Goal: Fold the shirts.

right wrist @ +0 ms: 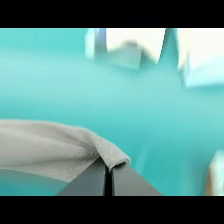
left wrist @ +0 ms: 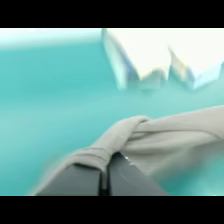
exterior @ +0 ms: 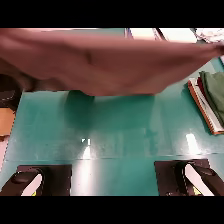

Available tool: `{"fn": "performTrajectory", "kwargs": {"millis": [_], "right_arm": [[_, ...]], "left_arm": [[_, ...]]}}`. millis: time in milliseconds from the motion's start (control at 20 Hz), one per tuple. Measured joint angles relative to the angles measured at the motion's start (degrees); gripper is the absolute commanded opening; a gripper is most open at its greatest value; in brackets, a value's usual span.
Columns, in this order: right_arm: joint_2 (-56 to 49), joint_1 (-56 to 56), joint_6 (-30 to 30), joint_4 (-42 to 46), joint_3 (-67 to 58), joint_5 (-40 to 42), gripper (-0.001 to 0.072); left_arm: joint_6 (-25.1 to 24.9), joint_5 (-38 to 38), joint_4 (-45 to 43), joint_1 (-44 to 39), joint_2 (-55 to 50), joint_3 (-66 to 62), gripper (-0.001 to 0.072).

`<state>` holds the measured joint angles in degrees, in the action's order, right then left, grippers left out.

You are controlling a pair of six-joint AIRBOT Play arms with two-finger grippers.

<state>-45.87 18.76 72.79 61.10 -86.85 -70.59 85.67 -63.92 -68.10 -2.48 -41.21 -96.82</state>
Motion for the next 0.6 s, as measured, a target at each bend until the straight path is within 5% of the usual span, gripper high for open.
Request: {"fn": "performTrajectory", "kwargs": {"millis": [300,600], "right_arm": [[1.07,0.0,2.6,3.54,-17.77,-3.78,0.0014],[-7.98,0.0,5.64,4.63,-26.93,-12.44,0.0014]], "left_arm": [[1.66,-0.46,-2.05,0.0,0.72,-17.49,0.0023],[2.38,-3.65,-4.85,0.0,-3.13,-6.64,0.0024]]}}
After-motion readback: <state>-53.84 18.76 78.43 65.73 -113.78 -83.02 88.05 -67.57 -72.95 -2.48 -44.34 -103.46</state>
